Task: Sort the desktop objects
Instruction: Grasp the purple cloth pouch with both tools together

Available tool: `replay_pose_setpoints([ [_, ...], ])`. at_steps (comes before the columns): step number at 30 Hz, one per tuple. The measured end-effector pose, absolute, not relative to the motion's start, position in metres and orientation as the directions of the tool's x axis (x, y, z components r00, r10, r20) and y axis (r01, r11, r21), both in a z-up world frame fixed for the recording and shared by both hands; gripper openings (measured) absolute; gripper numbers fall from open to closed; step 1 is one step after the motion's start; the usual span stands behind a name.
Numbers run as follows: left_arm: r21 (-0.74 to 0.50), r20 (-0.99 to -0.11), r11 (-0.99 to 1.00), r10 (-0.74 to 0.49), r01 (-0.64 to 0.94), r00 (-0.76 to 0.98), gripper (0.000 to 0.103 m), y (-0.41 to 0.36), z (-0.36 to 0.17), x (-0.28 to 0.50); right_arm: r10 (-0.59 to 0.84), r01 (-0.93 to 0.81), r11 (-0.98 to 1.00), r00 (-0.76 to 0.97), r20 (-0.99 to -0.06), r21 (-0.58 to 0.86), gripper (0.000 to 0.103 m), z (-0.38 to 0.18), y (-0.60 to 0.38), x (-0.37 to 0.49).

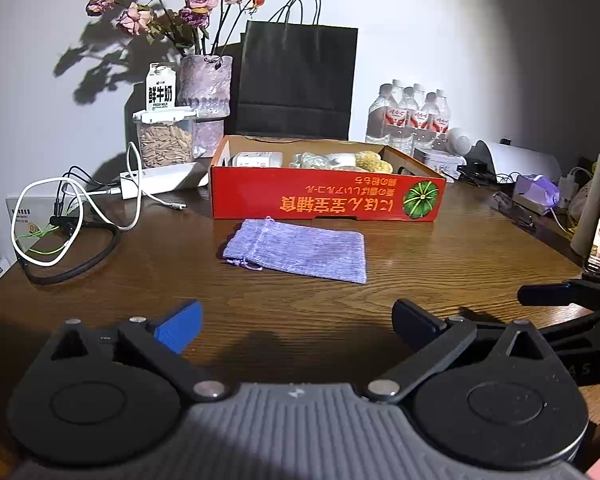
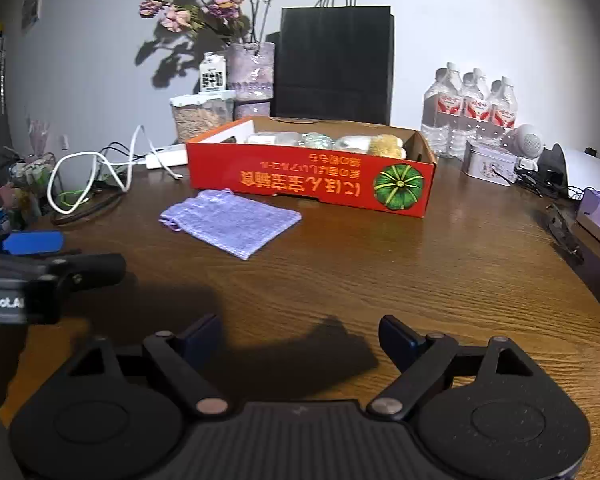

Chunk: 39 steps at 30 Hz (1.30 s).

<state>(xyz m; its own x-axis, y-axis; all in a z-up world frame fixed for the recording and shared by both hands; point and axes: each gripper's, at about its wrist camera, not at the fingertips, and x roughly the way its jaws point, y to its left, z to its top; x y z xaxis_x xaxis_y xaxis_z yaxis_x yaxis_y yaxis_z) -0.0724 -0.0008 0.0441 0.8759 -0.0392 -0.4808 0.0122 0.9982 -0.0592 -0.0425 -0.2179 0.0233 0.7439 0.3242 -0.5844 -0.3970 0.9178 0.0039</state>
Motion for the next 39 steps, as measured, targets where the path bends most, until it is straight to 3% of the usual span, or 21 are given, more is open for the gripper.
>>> replay_pose_setpoints([
  [11,-0.067,-0.497,0.998,-0.036,0.003,0.867,0.103,0.022,0.047,-0.025,0.363,-0.409,0.910,0.707,-0.607,0.066,0.085,0.028,-0.218,0.001],
  [18,-0.072,-0.538,0.997,-0.060,0.025,0.841,0.099,0.050,0.046,0.041,0.432,-0.484,0.869,0.645,-0.630,0.101,0.075,0.030,-0.180,0.069],
  [21,-0.096,-0.566,0.995,-0.064,0.011,0.822,0.091,0.060,0.042,0.070,0.454,-0.482,0.864,0.620,-0.640,0.147,0.065,0.026,-0.166,0.097],
  [23,-0.108,-0.588,0.994,-0.082,0.022,0.805,0.080,0.061,0.038,0.087,0.431,-0.478,0.870,0.619,-0.657,0.120,0.063,0.020,-0.153,0.108],
  [25,-0.118,-0.612,0.992,-0.110,0.047,0.783,0.078,0.060,0.034,0.101,0.409,-0.471,0.876,0.618,-0.672,0.099,0.063,0.014,-0.143,0.113],
  [29,-0.106,-0.651,0.992,-0.126,0.075,0.749,0.058,0.055,0.021,0.117,0.355,-0.456,0.889,0.648,-0.674,0.030,0.053,0.005,-0.128,0.113],
  [32,-0.049,-0.638,0.994,-0.103,0.093,0.763,0.047,0.048,0.017,0.113,0.365,-0.470,0.882,0.660,-0.657,0.018,0.038,0.005,-0.121,0.112],
  [33,-0.037,-0.637,0.995,-0.095,0.094,0.765,0.034,0.046,0.017,0.111,0.363,-0.474,0.880,0.665,-0.653,0.007,0.026,0.005,-0.119,0.112],
  [35,-0.035,-0.639,0.996,-0.082,0.077,0.765,0.026,0.043,0.019,0.107,0.356,-0.482,0.876,0.673,-0.648,-0.018,0.009,0.006,-0.115,0.111],
  [39,-0.073,-0.636,0.995,-0.104,0.074,0.765,0.020,0.033,0.022,0.081,0.378,-0.465,0.885,0.663,-0.646,0.040,0.007,0.010,-0.133,0.103],
])
